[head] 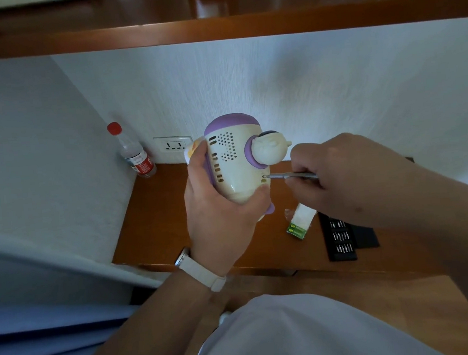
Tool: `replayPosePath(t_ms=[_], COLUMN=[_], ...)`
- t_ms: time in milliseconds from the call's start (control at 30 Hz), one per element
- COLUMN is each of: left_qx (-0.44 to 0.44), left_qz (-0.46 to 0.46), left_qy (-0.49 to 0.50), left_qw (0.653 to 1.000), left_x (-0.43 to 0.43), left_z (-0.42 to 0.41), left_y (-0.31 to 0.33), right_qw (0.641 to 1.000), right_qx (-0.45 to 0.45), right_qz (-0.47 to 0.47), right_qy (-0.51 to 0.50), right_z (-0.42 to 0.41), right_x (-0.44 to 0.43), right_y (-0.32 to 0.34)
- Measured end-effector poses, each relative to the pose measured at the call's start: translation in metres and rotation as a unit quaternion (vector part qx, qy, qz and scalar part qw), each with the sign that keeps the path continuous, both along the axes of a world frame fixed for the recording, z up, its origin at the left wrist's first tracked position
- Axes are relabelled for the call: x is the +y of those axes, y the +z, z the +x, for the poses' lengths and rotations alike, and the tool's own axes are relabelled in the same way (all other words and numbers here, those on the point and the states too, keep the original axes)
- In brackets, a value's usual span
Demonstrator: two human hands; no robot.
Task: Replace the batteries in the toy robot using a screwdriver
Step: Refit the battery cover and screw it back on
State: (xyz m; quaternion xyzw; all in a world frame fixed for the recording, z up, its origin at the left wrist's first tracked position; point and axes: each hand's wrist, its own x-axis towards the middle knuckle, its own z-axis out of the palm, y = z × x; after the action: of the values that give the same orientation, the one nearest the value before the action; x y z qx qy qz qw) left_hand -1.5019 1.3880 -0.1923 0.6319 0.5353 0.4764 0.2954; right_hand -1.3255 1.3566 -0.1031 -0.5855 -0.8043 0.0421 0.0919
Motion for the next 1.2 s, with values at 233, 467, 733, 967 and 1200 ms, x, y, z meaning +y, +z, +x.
replayPosePath(t_ms=[233,467,733,967,1200], left_qx=[0.01,0.017,0.013,0.016,-0.027], left_qz=[-0.007,-0.023,-0.044,-0.047,-0.071], left_qy=[0.008,0.02,0.013,0.004,-0.027], left_qw=[1.0,0.999,0.999,0.999,0.997], left_x=[0.002,0.003,0.005,0.008,0.013], left_z=[-0.007,-0.011,-0.019,-0.022,-0.024], left_y=[-0.007,-0.013,-0.019,-0.022,-0.02], right_qw=[0.999,0.999,0.998,0.996,0.994], right_qx=[0.022,-0.009,0.015,-0.019,0.027], right_qz=[-0.02,-0.027,-0.05,-0.078,-0.089], right_qy=[-0.033,-0.015,-0.031,-0.027,-0.053], right_z=[-0.008,-0.014,-0.023,-0.028,-0.032], right_x=[0.005,0.008,0.013,0.017,0.023], right_y=[-0.002,-0.004,-0.01,-0.012,-0.015])
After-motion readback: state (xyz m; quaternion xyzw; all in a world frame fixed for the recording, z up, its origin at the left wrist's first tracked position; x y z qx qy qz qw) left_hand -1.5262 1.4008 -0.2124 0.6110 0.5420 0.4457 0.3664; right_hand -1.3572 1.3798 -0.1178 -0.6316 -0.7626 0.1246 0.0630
